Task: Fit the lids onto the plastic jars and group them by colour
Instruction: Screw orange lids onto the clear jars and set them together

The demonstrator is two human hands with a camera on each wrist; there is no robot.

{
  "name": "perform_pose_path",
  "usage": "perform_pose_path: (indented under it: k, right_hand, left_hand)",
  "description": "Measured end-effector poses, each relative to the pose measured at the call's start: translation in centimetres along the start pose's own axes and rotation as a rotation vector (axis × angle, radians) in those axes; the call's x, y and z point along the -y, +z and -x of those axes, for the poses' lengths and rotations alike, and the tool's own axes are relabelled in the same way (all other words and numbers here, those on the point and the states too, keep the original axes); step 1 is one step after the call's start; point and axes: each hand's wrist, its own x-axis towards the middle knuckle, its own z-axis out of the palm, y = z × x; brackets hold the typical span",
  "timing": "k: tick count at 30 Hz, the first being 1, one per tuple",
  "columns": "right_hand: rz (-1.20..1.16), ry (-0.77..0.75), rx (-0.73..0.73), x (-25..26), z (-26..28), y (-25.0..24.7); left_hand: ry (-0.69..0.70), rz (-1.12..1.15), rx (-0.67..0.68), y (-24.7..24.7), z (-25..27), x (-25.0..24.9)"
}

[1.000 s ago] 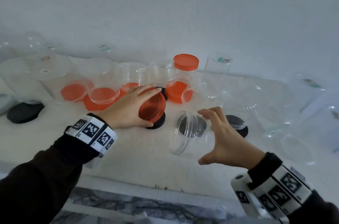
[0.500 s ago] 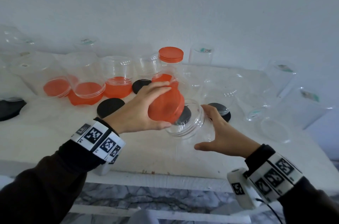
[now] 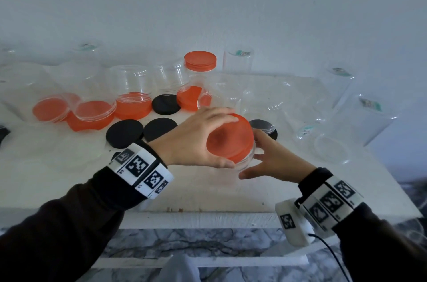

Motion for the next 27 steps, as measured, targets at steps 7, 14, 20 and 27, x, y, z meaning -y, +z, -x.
perform_pose_path:
  k: [7, 14, 20, 27]
  right_hand:
    - [-0.046, -0.004, 0.015, 0.0, -0.1, 0.4]
    - [-0.047, -0.013, 0.007, -0.1, -0.1, 0.3]
    - [-0.019, -0.021, 0.015, -0.1, -0.2, 0.3]
    - [0.241, -0.108, 0.032, 3.5, 0.8, -2.3]
  left_hand:
    - [-0.014, -0.151, 0.101, 0.6, -1.0, -1.1]
    - [-0.032, -0.181, 0.16, 0.5, -1.2, -1.0]
    - [-0.032, -0.117, 0.138, 0.7, -1.1, -0.8]
    - [-0.25, 0.219, 0.161, 0.4, 0.2, 1.2]
